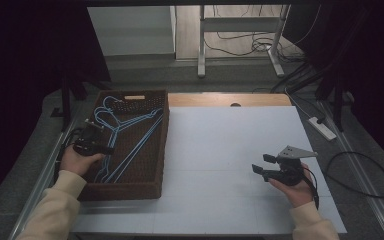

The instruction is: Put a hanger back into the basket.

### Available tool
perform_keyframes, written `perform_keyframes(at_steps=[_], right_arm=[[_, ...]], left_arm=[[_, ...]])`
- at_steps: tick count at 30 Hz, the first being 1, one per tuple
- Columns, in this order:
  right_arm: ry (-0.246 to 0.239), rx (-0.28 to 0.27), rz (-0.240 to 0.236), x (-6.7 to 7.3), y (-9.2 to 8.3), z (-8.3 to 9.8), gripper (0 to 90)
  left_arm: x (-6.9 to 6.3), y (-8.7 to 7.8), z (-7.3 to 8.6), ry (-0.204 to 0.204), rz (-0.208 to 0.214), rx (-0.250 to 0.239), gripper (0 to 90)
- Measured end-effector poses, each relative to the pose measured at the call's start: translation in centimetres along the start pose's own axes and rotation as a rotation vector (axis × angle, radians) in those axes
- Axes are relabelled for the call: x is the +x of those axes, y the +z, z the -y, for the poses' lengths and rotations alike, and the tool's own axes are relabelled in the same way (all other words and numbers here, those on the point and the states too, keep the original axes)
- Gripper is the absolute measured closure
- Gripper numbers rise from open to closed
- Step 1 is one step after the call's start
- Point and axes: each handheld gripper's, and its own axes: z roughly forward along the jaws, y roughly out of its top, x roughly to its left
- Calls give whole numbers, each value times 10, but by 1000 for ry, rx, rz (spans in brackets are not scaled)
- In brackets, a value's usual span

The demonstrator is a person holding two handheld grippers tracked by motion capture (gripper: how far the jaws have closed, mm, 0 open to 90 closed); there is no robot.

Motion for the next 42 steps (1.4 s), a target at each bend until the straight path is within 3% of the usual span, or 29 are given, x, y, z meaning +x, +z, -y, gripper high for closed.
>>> perform_keyframes(at_steps=[5, 8, 10, 13, 17, 20, 22, 26, 28, 34, 42], right_arm=[[-2, -1, 0, 0, 0, 0, 356], [-1, 0, 0, 0, 0, 0, 356], [0, -3, -1, 0, 0, 0, 356], [0, -1, -2, -1, 0, 1, 356], [2, 2, -5, -2, 2, 1, 355], [9, 7, -7, -3, 2, 2, 349], [12, 9, -7, -4, 2, 3, 342], [17, 9, -8, -5, 1, 4, 328], [19, 7, -9, -5, 1, 4, 323], [20, 7, -10, -5, 0, 4, 309], [27, 1, -6, -1, -9, 4, 298]], left_arm=[[1, 6, -2, 6, -20, 28, 801], [0, 4, -3, 9, -45, -1, 653], [-3, 0, -2, 17, -79, -53, 603], [-9, -11, -1, 31, -71, -139, 521], [-20, -31, 2, 63, -17, -266, 448], [-24, -40, 4, 85, 7, -300, 410], [-32, -56, 10, 122, 42, -370, 359], [-40, -66, 18, 144, 73, -423, 310], [-48, -72, 28, 156, 111, -466, 293], [-64, -71, 42, 204, 137, -499, 276], [-87, -56, 61, 231, 180, -516, 267]])
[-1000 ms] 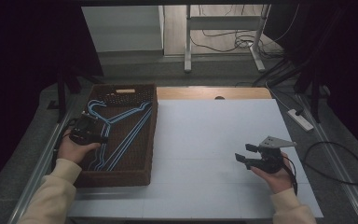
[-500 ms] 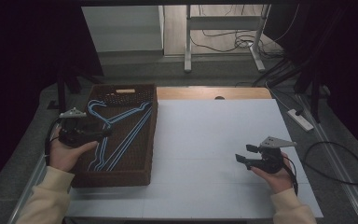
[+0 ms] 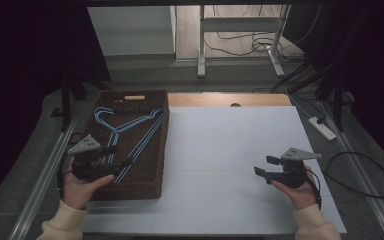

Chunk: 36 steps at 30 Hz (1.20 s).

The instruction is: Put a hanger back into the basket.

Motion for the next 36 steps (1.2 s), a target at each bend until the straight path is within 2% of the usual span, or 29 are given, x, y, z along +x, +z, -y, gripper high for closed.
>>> perform_keyframes(at_steps=[1, 8, 17, 21, 36], right_arm=[[4, -4, 0, 1, -2, 0, 296], [24, -27, -3, 6, -12, 5, 296], [26, -31, 13, 4, -20, 10, 296], [26, -30, 19, 1, -21, 12, 295], [9, -30, 32, 2, -22, 12, 297]], left_arm=[[-5, 3, 4, 6, 5, -14, 264], [-16, 12, 18, 30, 29, -33, 260], [-24, 24, 33, 55, 63, -39, 259], [-26, 27, 35, 70, 60, -39, 259], [-26, 27, 36, 74, 60, -45, 261]])
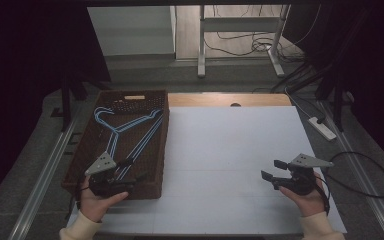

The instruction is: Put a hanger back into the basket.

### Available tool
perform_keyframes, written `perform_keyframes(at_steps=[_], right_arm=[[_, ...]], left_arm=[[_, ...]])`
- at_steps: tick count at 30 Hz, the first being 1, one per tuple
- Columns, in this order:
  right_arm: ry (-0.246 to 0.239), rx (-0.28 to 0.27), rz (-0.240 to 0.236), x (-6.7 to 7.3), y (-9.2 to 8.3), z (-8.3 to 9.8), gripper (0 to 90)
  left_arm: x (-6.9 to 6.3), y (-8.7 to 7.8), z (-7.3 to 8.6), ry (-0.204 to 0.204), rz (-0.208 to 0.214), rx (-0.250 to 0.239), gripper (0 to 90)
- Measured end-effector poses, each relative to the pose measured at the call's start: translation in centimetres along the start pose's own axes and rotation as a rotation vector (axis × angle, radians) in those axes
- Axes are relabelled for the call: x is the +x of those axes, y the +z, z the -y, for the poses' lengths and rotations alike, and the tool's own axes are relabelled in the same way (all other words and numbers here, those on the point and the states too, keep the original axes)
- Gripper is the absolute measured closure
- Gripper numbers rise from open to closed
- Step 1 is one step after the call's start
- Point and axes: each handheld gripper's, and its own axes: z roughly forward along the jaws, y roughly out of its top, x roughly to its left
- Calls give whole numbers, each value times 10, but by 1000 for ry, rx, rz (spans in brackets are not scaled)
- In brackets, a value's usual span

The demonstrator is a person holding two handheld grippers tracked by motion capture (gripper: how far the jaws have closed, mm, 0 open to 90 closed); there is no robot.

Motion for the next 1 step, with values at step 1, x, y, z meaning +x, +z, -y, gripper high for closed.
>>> perform_keyframes(at_steps=[1], right_arm=[[-1, -1, 1, 0, 0, 0, 297]], left_arm=[[0, 0, 0, 0, 1, 0, 261]])
